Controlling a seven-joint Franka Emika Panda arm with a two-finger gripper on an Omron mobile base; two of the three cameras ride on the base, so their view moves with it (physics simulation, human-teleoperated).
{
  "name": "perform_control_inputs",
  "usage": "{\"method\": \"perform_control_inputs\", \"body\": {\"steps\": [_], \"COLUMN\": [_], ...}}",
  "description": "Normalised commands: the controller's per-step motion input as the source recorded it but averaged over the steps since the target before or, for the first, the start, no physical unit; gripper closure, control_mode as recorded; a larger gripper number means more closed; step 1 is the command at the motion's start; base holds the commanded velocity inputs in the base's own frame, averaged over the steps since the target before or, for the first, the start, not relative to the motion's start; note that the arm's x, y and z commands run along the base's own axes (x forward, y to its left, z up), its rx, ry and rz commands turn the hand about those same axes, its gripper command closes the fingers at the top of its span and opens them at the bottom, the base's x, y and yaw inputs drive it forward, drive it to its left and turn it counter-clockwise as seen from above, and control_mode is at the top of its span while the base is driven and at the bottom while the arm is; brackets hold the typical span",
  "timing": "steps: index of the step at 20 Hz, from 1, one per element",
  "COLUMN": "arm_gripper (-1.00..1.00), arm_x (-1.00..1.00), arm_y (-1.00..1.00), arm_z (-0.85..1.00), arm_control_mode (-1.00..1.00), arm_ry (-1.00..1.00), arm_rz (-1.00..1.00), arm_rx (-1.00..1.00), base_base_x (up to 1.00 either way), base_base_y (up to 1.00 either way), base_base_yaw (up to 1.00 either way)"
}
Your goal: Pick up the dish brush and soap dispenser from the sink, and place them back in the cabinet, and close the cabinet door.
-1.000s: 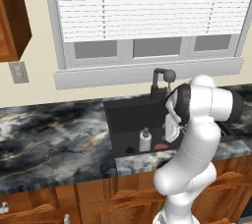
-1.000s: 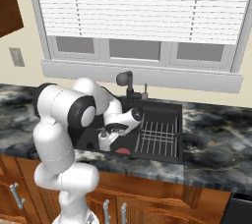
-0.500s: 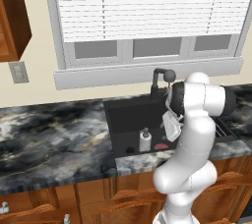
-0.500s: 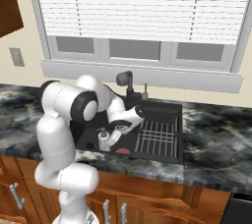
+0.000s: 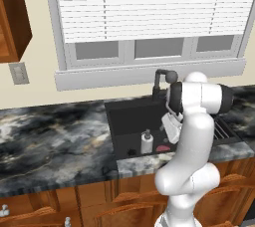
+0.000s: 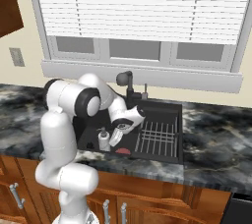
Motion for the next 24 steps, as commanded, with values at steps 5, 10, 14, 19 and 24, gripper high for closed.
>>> {"method": "perform_control_inputs", "body": {"steps": [5,10,14,19,24], "arm_gripper": [-1.00,-1.00,-1.00,-1.00,-1.00], "arm_x": [0.16,0.14,0.16,0.12,0.01], "arm_y": [0.01,0.05,0.06,0.05,0.06], "arm_z": [-0.06,-0.18,-0.12,-0.08,-0.06], "arm_control_mode": [-1.00,-1.00,-1.00,-1.00,-1.00], "arm_ry": [0.00,0.00,0.00,0.00,0.01], "arm_rz": [0.03,0.03,0.02,0.02,0.03], "arm_rx": [0.00,0.00,0.00,0.00,0.00], "base_base_x": [0.00,0.00,0.00,0.00,0.00], "base_base_y": [0.00,0.00,0.00,0.00,0.00], "base_base_yaw": [0.00,0.00,0.00,0.00,0.00]}}
